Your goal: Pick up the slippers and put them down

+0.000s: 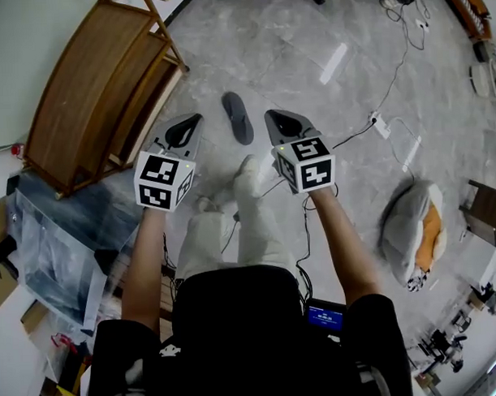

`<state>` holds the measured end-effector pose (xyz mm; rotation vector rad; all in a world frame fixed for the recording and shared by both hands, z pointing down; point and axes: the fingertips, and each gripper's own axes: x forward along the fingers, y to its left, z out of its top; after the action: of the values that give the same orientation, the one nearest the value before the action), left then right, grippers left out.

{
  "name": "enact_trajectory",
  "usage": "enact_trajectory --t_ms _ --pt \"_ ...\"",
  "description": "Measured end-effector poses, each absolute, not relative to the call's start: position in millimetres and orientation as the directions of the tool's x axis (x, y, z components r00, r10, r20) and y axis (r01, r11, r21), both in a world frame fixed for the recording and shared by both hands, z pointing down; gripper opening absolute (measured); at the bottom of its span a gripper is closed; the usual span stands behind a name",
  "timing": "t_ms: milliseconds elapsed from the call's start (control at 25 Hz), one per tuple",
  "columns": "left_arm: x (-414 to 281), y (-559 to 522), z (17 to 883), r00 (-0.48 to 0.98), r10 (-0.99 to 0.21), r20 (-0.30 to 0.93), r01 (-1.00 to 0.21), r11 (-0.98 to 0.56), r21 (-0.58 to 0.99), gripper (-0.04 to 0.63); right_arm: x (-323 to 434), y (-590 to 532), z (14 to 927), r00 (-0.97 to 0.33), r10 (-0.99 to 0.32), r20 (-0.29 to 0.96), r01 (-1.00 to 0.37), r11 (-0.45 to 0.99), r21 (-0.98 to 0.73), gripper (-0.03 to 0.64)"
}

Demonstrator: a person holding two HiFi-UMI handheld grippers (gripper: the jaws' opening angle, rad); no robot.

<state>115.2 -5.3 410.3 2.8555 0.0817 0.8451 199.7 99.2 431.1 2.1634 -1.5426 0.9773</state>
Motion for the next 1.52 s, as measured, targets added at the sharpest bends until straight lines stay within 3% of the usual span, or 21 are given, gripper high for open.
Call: enact_trajectory --t_ms 640,1520 --pt "57.6 3.9 245.3 0.920 0.011 0.391 -0.036 -0.993 0.113 0.006 137.6 81.3 255.2 0.218 -0.827 0.518 -0.953 -0.295 -0.069 -0.002" --pt "-68.2 14.0 118.2 0.984 -0.036 0.174 -0.037 -0.999 0.005 0.006 5.8 78.6 136.2 0.260 -0.901 0.348 -0.965 -0.258 0.052 -0.002"
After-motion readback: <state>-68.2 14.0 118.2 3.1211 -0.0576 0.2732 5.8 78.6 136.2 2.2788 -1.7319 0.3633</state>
